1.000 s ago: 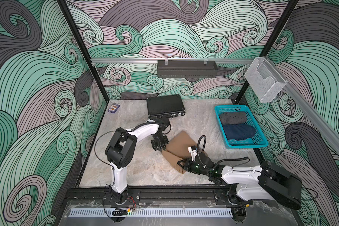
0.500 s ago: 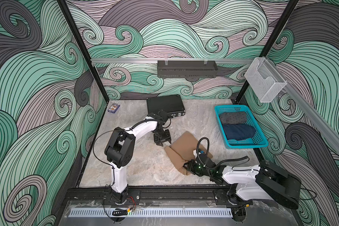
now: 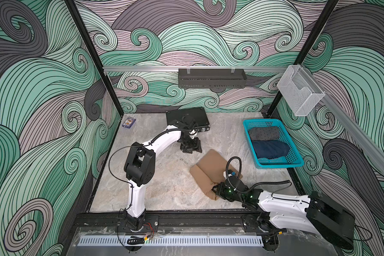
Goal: Roll up the skirts
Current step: Roll the skirt at the center of the board.
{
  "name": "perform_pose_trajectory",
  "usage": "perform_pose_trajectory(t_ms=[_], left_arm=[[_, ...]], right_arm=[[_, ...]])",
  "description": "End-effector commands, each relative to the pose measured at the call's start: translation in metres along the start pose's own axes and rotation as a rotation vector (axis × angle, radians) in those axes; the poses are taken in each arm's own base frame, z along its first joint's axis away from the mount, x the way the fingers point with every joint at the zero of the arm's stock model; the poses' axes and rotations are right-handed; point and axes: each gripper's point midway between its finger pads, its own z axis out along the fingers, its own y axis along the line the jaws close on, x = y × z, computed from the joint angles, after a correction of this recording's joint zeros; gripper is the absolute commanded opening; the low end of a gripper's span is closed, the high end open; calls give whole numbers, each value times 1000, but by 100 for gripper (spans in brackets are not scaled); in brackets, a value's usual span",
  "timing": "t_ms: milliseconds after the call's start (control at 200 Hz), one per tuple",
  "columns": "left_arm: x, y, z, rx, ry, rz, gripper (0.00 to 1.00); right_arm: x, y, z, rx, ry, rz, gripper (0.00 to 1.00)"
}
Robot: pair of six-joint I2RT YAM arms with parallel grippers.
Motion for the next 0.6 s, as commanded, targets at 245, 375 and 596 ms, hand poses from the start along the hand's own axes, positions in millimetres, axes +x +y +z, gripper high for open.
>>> perform_pose_trajectory(t_ms=[245, 375, 596], left_arm=[[25, -15, 90, 148, 299, 157, 61], [33, -16, 111, 92, 357, 191, 60], [25, 8, 132, -20, 349, 109, 0]], right_arm=[[14, -56, 0, 199, 53, -22, 0], [13, -55, -2, 203, 48, -30, 0], [9, -52, -5, 205, 37, -46, 0]])
